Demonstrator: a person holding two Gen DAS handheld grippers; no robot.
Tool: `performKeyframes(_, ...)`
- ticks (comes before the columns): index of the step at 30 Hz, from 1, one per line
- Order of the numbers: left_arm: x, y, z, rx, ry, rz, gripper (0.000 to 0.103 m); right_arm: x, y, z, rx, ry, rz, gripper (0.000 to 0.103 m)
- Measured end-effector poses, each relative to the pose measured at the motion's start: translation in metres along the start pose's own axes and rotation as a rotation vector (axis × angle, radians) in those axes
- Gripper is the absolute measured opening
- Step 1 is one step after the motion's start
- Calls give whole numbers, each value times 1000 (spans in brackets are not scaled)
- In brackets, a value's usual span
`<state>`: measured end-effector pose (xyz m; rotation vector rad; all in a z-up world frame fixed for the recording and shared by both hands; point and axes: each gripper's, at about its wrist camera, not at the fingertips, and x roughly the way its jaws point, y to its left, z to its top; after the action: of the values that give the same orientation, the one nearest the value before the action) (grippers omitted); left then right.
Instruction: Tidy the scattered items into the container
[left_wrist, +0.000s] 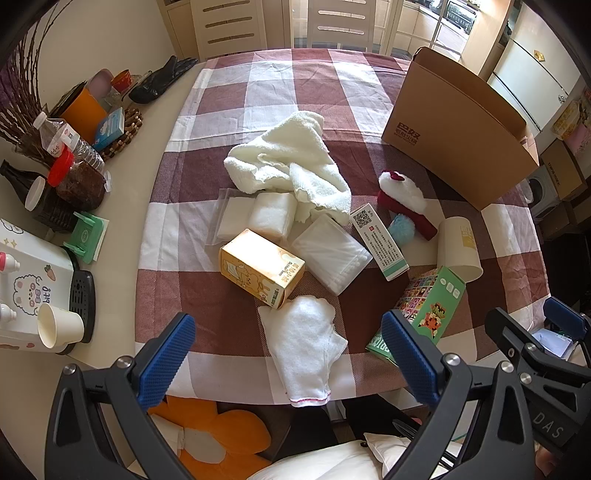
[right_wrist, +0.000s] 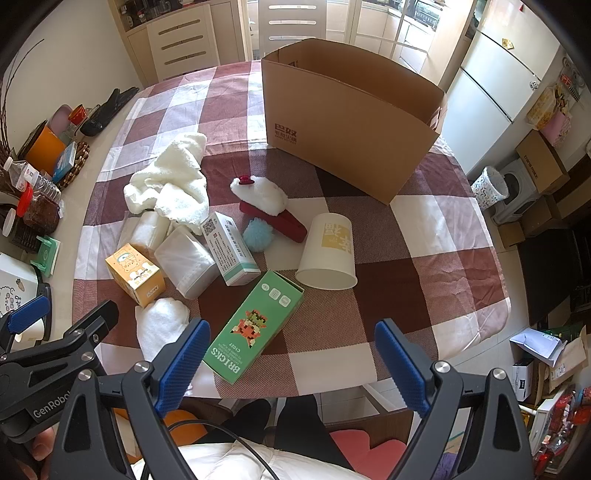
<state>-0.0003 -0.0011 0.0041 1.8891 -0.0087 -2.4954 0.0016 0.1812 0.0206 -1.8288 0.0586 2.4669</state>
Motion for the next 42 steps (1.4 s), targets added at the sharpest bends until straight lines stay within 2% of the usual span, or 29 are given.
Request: performKeyframes(42,-1,0,1,-2,-2,2,99,-2,-2,-1,2,-1,-11,93)
